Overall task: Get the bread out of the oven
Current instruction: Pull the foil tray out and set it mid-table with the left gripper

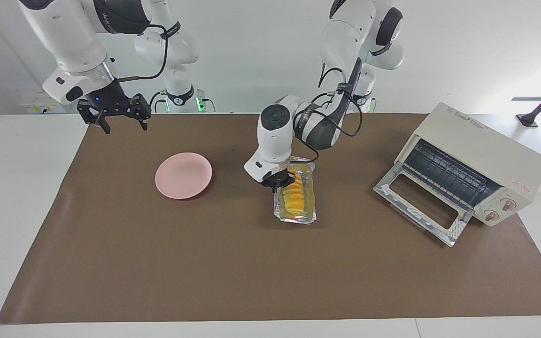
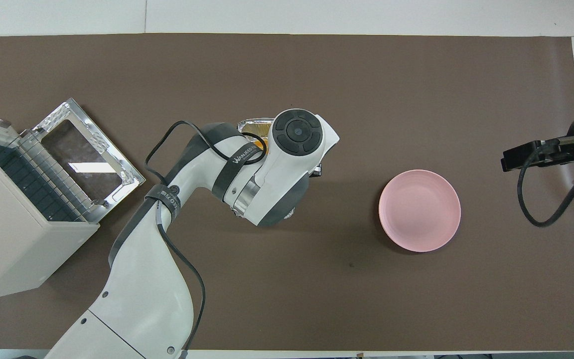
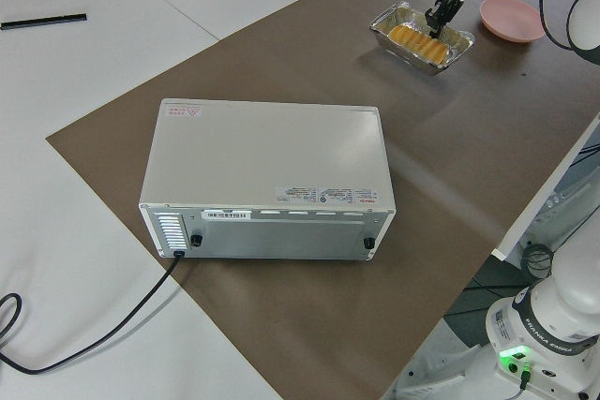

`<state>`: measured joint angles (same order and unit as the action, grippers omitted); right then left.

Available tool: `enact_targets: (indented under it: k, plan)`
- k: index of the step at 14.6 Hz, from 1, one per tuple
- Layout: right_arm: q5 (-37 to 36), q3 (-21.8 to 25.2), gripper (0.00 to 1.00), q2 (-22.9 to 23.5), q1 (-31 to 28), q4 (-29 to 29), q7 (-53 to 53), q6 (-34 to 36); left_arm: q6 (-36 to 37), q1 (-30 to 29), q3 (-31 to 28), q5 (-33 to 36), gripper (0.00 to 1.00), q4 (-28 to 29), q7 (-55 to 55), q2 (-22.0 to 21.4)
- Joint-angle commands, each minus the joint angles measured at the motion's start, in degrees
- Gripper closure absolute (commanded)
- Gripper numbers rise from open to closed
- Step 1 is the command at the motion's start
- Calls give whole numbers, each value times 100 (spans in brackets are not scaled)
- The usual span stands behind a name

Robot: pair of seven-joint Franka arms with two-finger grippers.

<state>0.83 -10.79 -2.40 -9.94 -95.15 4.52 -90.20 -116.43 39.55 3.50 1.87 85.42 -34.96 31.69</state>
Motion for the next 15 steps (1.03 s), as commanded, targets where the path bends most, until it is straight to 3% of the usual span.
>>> enact_targets:
  k: [1, 2, 3, 4, 7, 10, 12, 15]
  plan:
    - [110, -28, 0, -129, -79, -171, 58, -33, -379, 148, -104, -99, 100, 122, -211, 65]
    - [110, -28, 0, -137, -79, -206, 58, -51, -441, 166, -104, -99, 100, 141, -265, 74]
    - [110, -28, 0, -164, -79, -232, 58, -68, -442, 158, -104, -125, 91, 132, -291, 74]
    - [110, -28, 0, -173, -70, -267, 58, -86, -424, 167, -104, -169, 56, 106, -352, 74]
    - [110, -37, 0, -182, -17, -294, 84, -68, -336, 167, -121, -170, 0, 62, -502, 31]
    - [110, -46, 0, -164, 210, -338, 49, -138, 101, 114, -383, -170, 0, -253, -529, -31]
    - [110, -54, 0, -85, 527, -522, -424, -533, 829, -567, -613, -161, 0, 25, -450, -916]
    - [119, -54, 0, 353, 887, -496, -881, -945, 1823, -1508, -622, -152, 0, 71, 179, -1655]
